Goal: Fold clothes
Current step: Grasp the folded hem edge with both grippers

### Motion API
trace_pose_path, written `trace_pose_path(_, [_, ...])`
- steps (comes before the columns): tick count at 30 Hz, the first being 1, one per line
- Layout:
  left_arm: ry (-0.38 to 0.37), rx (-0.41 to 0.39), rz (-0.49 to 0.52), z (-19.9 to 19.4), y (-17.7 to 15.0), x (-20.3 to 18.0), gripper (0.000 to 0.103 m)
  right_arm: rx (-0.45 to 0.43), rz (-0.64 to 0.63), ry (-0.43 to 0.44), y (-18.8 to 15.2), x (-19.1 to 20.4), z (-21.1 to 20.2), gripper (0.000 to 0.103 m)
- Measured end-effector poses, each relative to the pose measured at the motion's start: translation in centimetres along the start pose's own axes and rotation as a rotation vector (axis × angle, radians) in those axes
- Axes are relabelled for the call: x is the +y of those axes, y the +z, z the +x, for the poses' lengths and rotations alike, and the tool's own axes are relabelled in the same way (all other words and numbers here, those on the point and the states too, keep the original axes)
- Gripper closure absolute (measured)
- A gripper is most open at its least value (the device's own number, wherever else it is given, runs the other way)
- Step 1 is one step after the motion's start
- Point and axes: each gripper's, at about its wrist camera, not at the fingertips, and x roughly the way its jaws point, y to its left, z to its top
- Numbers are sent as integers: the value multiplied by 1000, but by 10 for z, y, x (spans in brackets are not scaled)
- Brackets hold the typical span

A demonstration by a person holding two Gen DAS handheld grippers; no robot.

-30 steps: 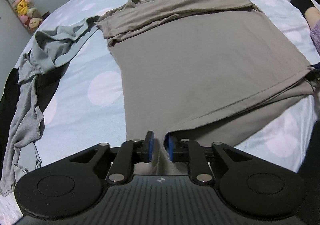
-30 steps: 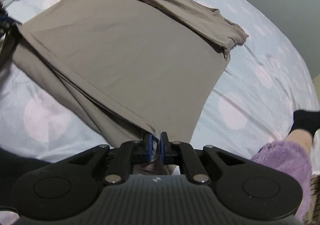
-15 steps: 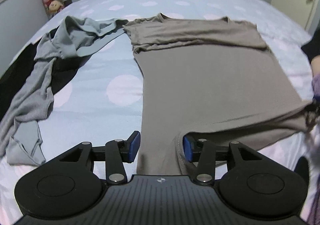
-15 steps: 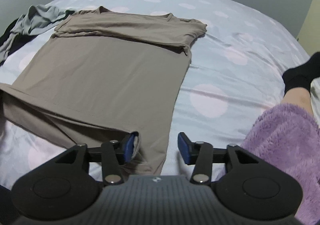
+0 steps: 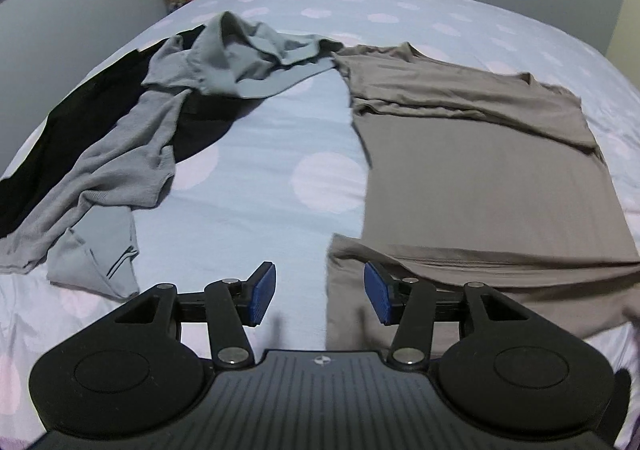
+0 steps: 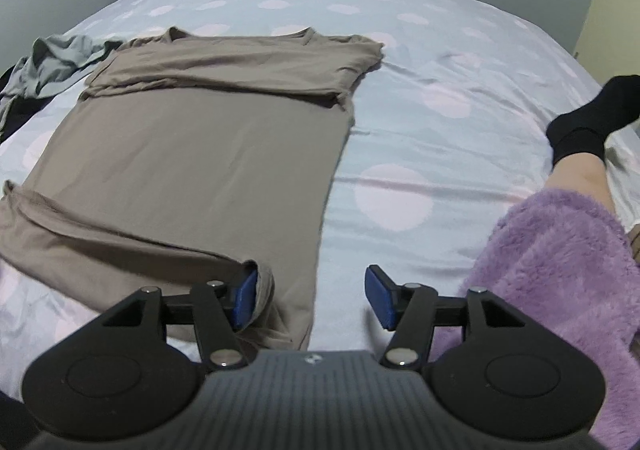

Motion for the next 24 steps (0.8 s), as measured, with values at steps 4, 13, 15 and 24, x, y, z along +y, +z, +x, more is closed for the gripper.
trace_pose_path(4, [3, -1, 0, -2, 5, 8, 56, 5, 9, 7, 7, -4, -2, 43])
trace_pose_path(13, [-60, -8, 78, -7, 15, 16, 56, -1, -91, -16, 31, -1, -10, 38])
trace_pose_path(15, [-79, -20, 133, -8, 15, 12, 56, -2, -111, -17, 36, 1, -11, 38])
trace_pose_path(24, [-121, -16, 457, 16, 14, -22, 56, 25, -164, -10, 41, 8, -3, 38])
